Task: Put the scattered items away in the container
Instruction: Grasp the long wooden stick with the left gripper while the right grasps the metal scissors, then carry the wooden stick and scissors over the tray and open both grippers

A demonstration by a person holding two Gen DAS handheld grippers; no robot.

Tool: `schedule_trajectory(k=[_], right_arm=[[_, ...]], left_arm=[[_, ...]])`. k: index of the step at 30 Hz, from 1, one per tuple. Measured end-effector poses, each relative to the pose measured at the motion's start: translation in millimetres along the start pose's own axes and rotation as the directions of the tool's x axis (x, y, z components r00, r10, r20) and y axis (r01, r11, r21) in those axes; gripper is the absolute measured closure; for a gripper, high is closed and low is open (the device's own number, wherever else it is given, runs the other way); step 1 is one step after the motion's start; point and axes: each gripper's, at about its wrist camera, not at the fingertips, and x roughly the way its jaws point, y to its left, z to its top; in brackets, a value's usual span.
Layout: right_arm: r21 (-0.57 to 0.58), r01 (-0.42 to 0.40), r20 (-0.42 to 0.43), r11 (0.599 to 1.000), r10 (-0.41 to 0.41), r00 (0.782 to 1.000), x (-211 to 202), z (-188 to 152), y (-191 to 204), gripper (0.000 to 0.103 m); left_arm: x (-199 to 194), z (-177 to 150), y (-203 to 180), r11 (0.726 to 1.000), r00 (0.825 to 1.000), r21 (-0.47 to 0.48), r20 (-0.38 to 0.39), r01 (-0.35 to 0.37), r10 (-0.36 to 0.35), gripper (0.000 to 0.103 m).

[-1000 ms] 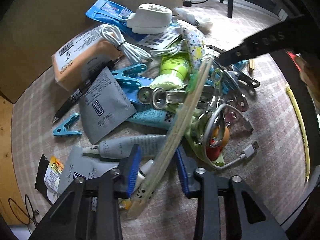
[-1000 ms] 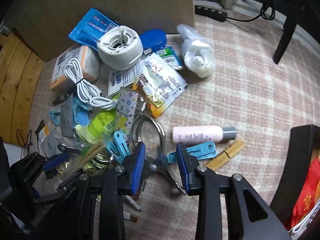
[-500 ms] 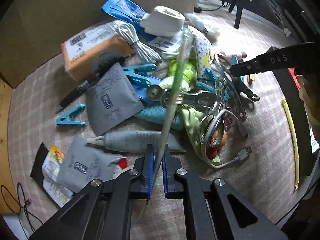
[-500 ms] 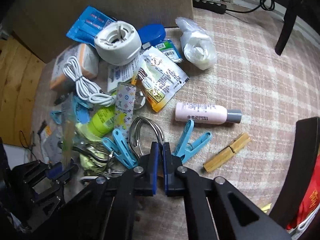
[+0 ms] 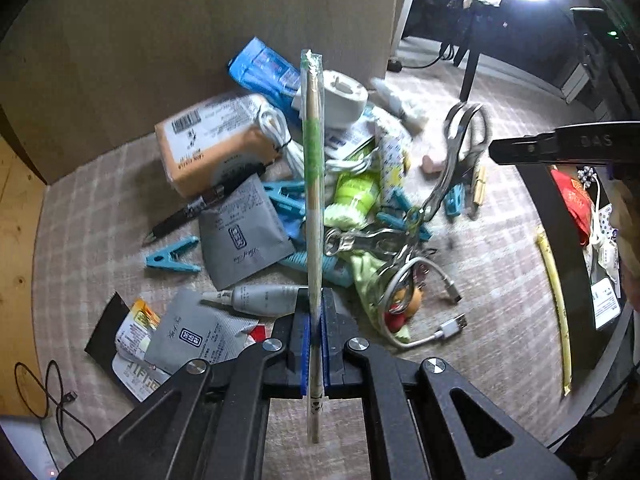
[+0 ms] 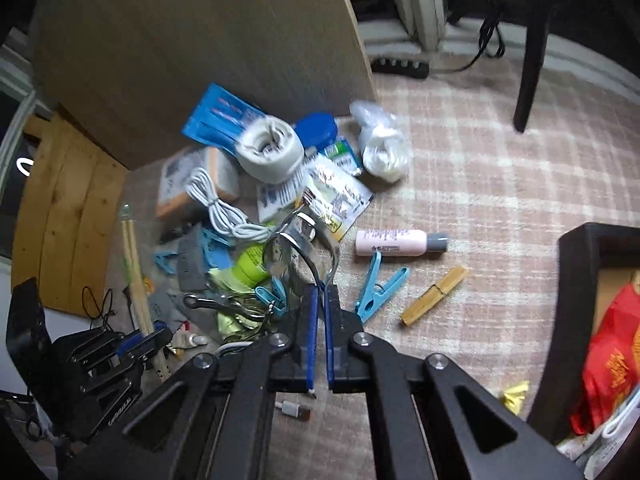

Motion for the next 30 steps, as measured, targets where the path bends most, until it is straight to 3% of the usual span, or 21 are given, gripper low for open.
schedule_trajectory(k=[6, 9, 12, 14, 22, 28, 30], right_arm=[[0.026, -0.002, 0.062, 1.0, 0.001, 0.998, -43.3, 0.7, -21.1, 0.102], [0.021, -0.002, 0.031, 1.0, 0.001, 1.0, -43.4, -0.7, -27.6, 0.102], [0.007, 0.003, -0.012, 1.0, -0.003, 1.0, -25.3, -0.5, -26.3, 0.1], [-0.004, 0.039, -0.045, 0.999, -0.039, 0.998, -6.1, 1.3, -23.4, 0.089], [-0.105, 0.128, -0.115, 0.986, -0.14, 0.983, 47.6, 9.6, -4.4, 0.086], [-0.14, 0.166, -0.122, 0.976, -0.184, 0.975, 68.5, 10.0, 2.4, 0.087], [-0.109, 0.144, -0.132, 0.983, -0.158, 0.979, 66.1, 10.1, -0.1, 0.095]], left_arm=[[-10.9, 6.5, -24.0, 0.999, 0.999, 0.046, 0.029, 0.013, -0.015, 0.1], [-11.5, 6.6, -31.9, 0.998, 0.999, 0.055, 0.027, 0.02, -0.022, 0.1], [-6.0, 7.2, -33.6, 0.998, 0.999, 0.051, 0.017, 0.031, -0.031, 0.1], [-2.0, 4.8, -32.4, 0.998, 0.999, 0.047, 0.011, 0.033, -0.033, 0.1], [7.6, 4.3, -16.9, 0.999, 0.999, -0.01, -0.008, 0.043, -0.043, 0.1], [10.1, 6.6, -14.0, 0.999, 0.999, -0.024, -0.017, 0.045, -0.046, 0.1], [8.8, 8.0, -16.5, 0.999, 0.999, -0.018, -0.014, 0.047, -0.047, 0.1]])
